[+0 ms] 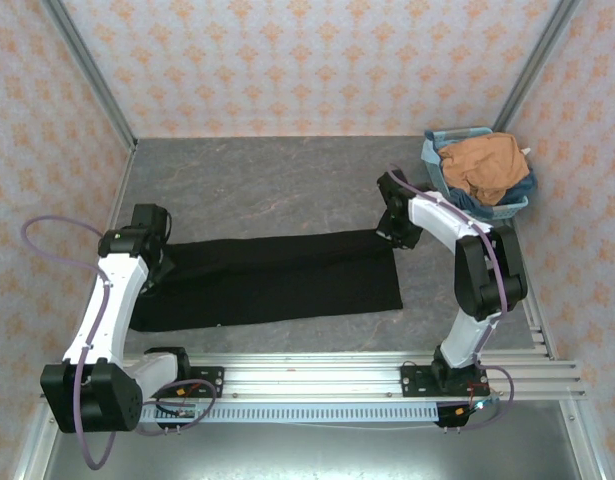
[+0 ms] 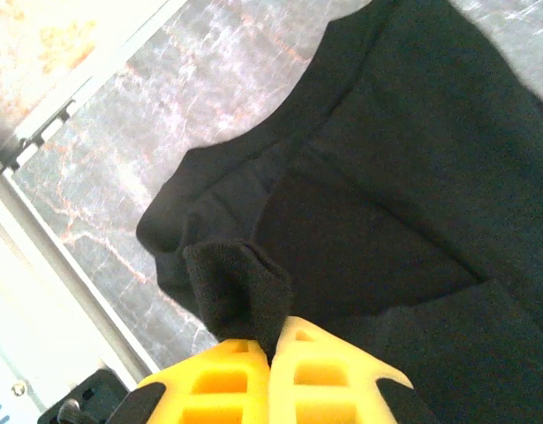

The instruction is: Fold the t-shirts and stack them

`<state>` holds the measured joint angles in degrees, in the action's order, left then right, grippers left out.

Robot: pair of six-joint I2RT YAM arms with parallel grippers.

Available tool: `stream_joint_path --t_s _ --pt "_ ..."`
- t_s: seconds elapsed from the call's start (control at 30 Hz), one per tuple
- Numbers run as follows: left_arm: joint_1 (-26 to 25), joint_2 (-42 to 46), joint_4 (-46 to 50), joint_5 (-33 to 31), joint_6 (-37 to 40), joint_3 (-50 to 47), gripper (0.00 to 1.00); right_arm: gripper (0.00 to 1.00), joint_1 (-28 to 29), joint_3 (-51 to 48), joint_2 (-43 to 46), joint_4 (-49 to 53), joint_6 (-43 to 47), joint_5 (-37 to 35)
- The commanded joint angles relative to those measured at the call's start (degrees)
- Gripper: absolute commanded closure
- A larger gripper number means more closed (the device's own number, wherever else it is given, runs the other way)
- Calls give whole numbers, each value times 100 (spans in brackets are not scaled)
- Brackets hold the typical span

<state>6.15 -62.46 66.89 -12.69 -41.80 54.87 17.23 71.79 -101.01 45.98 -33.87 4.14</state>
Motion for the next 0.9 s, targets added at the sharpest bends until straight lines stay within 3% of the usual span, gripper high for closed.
stream_joint_path --t_s 0.0,0.53,0.87 --pt "28 180 341 -237 -466 -263 100 100 37 -136 143 110 -128 -312" --pt "35 585 376 -45 -1538 -942 100 100 103 -372 217 197 -357 -462" --pt "32 634 317 -136 -1568 -977 100 100 184 -415 344 298 -405 -408"
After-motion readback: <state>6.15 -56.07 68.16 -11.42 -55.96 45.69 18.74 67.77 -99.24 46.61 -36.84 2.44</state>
